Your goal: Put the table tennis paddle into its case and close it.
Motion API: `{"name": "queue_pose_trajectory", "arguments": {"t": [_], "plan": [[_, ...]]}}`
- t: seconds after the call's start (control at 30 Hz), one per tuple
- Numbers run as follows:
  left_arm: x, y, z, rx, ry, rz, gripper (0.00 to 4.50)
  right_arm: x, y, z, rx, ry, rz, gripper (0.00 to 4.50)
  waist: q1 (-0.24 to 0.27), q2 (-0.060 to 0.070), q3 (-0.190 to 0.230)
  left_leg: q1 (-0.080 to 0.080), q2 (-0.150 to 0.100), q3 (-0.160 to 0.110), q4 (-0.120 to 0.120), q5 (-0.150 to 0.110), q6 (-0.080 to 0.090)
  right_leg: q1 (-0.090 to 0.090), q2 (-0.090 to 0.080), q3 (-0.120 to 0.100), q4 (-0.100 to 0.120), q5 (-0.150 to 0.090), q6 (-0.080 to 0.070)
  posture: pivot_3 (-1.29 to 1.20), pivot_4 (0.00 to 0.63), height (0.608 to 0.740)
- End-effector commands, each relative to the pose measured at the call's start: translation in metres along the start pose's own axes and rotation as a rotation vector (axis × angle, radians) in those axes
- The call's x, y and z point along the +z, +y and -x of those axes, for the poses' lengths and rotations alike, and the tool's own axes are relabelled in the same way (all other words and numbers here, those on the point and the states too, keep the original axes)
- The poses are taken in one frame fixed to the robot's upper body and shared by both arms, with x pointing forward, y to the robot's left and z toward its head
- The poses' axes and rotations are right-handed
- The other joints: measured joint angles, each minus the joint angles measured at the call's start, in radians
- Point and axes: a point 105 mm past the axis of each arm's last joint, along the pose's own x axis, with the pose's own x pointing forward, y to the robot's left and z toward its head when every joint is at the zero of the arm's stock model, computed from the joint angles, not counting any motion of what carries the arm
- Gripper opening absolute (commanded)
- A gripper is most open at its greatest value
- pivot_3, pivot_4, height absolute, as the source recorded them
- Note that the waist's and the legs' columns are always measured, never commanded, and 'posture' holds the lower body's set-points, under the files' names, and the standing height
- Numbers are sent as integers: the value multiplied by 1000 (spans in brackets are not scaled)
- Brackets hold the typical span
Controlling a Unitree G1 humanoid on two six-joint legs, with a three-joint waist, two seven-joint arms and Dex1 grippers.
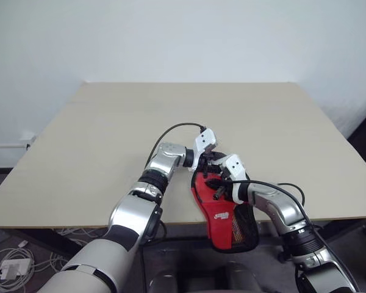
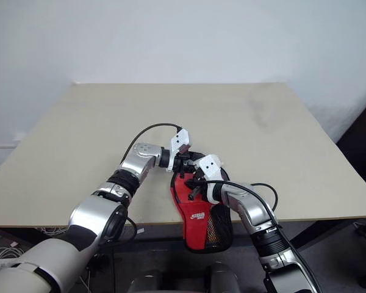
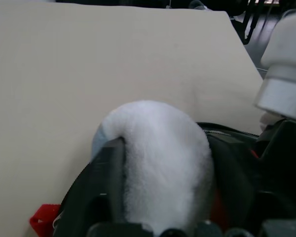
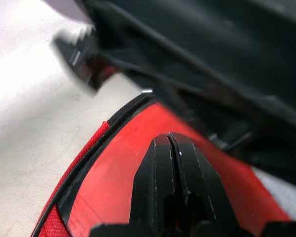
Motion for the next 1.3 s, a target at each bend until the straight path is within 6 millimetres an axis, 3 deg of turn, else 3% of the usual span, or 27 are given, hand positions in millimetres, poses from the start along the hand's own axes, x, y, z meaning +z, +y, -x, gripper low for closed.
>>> {"name": "queue_pose_trajectory", "arguments": {"t": [0.03, 0.1, 0.4, 0.5, 0.6, 0.87, 0.97, 1.13, 1.3], "plan": [[27, 9, 13, 19, -58, -33, 3813, -3, 1, 0, 10, 19, 11, 0, 0, 0, 0, 0, 0, 0, 0, 0, 0, 0, 0, 0, 0, 0, 0, 0, 0, 740], [34, 15, 21, 48, -71, -44, 4466, -3, 1, 0, 13, 21, 12, 0, 0, 0, 0, 0, 0, -1, 0, 0, 0, 0, 0, 0, 0, 0, 0, 0, 0, 740], [72, 34, 62, 133, -167, -56, 4466, 1, 7, 8, 38, 22, 31, 0, 0, 0, 0, -1, 0, -2, 1, 0, 0, 1, 0, -1, 0, 0, 0, 0, 0, 740], [82, 38, 79, 166, -193, -77, 3844, 8, 12, 20, 59, 19, 55, 0, 0, 0, 0, -1, 0, -3, 1, 0, 0, 1, 0, -1, 0, 0, 0, 0, 0, 740], [78, 37, 95, 193, -189, -97, 2809, 16, 18, 38, 80, 21, 77, 611, 0, 0, 0, -2, 0, -4, 1, 0, 0, 0, 0, -2, -1, 0, 0, 0, 0, 740], [37, 19, 104, 222, -165, -15, 6, 54, 6, 76, 13, -16, 145, 3411, 1, 0, 0, -1, 0, -5, 2, 0, 0, 1, 0, -2, 0, 0, 0, 0, 0, 740], [24, 11, 98, 231, -143, -18, 0, 66, -1, 83, -24, -30, 170, 4452, 5, 0, 0, -2, 0, -6, 2, 0, 0, 1, 0, -3, 0, 0, 0, 0, 0, 740], [10, -4, 85, 215, -151, 29, 0, 84, -16, 87, -84, -56, 207, 4486, 6, 0, 0, -1, 0, -6, 2, 0, 0, 2, 0, -3, -1, 0, 0, 0, 0, 740], [4, -14, 74, 193, -145, 41, 0, 84, -32, 81, -128, -56, 223, 4486, 5, 0, 0, -1, 0, -6, 2, 0, 0, 2, 0, -3, -1, 0, 0, 0, 0, 740]]}}
